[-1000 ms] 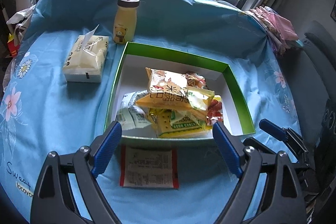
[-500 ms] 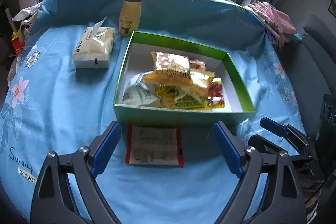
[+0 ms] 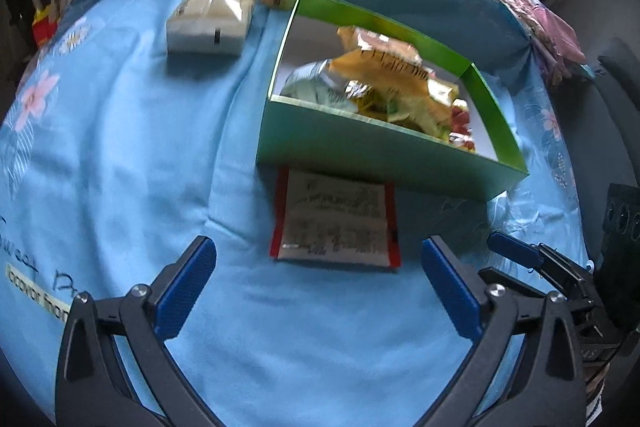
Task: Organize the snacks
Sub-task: 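Move the left gripper down to the red-edged white packet, then close the left gripper on the red-edged packet and lift it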
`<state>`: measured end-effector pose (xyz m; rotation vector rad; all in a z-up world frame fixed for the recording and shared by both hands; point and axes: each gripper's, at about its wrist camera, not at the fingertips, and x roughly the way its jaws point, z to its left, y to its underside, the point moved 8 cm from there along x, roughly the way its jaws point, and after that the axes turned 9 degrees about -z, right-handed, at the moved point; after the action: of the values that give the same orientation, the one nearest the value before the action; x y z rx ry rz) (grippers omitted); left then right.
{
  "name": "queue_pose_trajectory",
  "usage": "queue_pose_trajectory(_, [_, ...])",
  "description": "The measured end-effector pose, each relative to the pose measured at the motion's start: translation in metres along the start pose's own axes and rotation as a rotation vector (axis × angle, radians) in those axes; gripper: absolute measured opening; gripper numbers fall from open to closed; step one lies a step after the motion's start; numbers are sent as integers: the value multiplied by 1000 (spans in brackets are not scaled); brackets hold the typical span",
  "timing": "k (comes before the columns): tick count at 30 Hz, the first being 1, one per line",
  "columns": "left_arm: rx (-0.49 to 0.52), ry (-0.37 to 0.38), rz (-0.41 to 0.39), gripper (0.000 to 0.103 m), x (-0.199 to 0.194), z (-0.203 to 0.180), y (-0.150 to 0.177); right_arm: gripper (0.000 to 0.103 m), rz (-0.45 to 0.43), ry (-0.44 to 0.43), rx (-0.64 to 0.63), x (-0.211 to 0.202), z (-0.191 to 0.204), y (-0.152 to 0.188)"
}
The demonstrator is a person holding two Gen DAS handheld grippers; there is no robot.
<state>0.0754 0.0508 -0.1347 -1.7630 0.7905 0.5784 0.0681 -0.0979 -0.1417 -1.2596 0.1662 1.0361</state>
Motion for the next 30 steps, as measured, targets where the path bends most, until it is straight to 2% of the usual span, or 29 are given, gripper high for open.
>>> queue_pose_trajectory(13, [-102,86,63,102,24,9,14,82,55,-45,-1,33,13,18])
queue_pose_trajectory(24, [-129,174,65,101,32,8,5,82,59,-85,-43,56,28,15])
queue_pose_trajectory(30, [-143,186,54,93,35,9,2,80,48,-112,-46,63,32,10])
